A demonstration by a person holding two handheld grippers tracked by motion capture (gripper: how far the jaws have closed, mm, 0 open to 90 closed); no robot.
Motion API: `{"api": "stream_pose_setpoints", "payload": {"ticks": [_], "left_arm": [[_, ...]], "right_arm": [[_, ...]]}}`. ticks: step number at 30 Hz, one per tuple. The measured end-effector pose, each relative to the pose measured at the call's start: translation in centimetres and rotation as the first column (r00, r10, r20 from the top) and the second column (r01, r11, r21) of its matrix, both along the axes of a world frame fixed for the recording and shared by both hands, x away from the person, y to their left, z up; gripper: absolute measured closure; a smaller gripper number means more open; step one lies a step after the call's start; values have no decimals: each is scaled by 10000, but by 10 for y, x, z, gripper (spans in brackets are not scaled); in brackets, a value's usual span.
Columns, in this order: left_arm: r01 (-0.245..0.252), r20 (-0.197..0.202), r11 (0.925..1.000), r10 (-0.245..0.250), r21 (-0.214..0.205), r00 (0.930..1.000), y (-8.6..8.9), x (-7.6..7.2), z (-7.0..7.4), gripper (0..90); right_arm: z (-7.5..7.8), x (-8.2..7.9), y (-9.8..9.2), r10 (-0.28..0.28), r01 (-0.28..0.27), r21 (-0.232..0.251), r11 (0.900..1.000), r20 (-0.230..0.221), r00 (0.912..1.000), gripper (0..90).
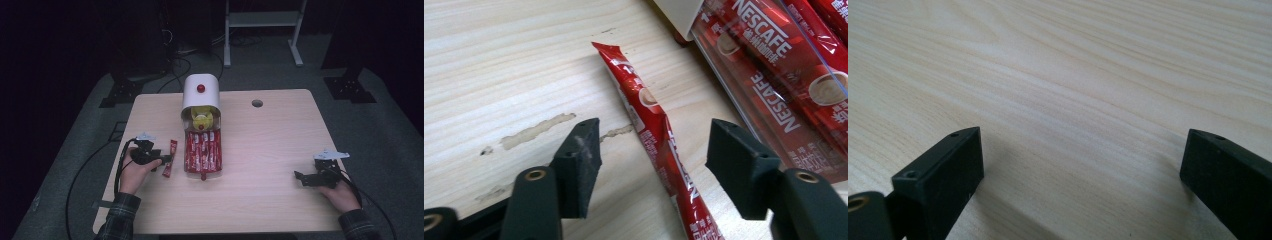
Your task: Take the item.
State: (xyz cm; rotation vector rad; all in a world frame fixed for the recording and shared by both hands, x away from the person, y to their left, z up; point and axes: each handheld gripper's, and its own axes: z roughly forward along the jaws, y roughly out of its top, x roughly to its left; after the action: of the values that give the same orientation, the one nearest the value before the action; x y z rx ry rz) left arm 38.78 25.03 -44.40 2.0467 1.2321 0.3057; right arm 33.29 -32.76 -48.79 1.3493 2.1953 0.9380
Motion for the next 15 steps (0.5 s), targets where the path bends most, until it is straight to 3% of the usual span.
{"api": "stream_pose_setpoints", "payload": {"ticks": [15], "left_arm": [[-463, 362, 9987, 455, 231, 9983, 26, -2, -3, 234]], "right_arm": [[0, 0, 0, 3, -3, 0, 10000, 2, 10000, 30]]}}
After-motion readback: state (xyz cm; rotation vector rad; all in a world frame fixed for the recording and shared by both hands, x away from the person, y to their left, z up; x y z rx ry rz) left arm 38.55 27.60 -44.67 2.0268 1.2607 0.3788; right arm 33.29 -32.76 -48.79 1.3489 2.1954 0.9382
